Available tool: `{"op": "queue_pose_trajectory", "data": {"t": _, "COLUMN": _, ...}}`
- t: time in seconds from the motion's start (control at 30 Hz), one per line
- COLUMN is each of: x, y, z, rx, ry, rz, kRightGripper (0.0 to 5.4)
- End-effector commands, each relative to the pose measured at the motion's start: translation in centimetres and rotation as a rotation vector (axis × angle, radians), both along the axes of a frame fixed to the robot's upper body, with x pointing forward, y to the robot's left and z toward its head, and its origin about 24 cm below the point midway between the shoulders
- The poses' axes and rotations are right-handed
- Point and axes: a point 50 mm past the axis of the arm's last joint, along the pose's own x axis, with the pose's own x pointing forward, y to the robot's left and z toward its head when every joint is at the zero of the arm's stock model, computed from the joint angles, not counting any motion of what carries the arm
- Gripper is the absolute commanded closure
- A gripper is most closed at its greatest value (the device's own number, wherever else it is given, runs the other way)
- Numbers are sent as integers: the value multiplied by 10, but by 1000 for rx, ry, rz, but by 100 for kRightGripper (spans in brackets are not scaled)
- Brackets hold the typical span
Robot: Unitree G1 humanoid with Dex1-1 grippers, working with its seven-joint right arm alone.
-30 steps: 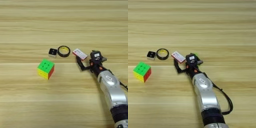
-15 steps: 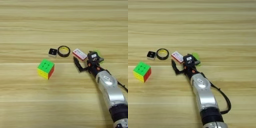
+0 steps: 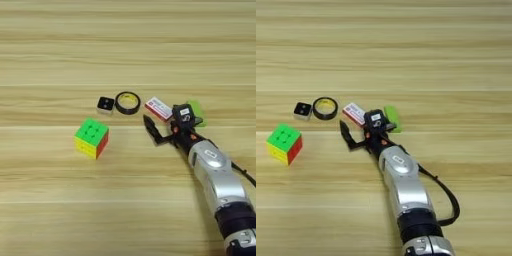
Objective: Move the objects on the table
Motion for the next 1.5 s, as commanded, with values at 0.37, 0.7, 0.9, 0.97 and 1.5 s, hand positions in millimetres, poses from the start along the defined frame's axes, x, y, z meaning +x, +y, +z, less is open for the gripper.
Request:
{"op": "queue_pose_trajectory", "data": {"t": 0.37, "x": 14, "y": -1, "z": 23, "rx": 5, "ry": -94, "rz": 6, "kRightGripper": 91}}
{"op": "queue_pose_trajectory", "data": {"t": 0.7, "x": 13, "y": -1, "z": 23, "rx": 5, "ry": -97, "rz": 8, "kRightGripper": 195}}
{"op": "queue_pose_trajectory", "data": {"t": 0.9, "x": 10, "y": 0, "z": 24, "rx": 6, "ry": -102, "rz": 11, "kRightGripper": 261}}
{"op": "queue_pose_trajectory", "data": {"t": 0.97, "x": 9, "y": 0, "z": 24, "rx": 6, "ry": -104, "rz": 10, "kRightGripper": 284}}
{"op": "queue_pose_trajectory", "data": {"t": 1.5, "x": -10, "y": 8, "z": 27, "rx": 22, "ry": -115, "rz": 35, "kRightGripper": 332}}
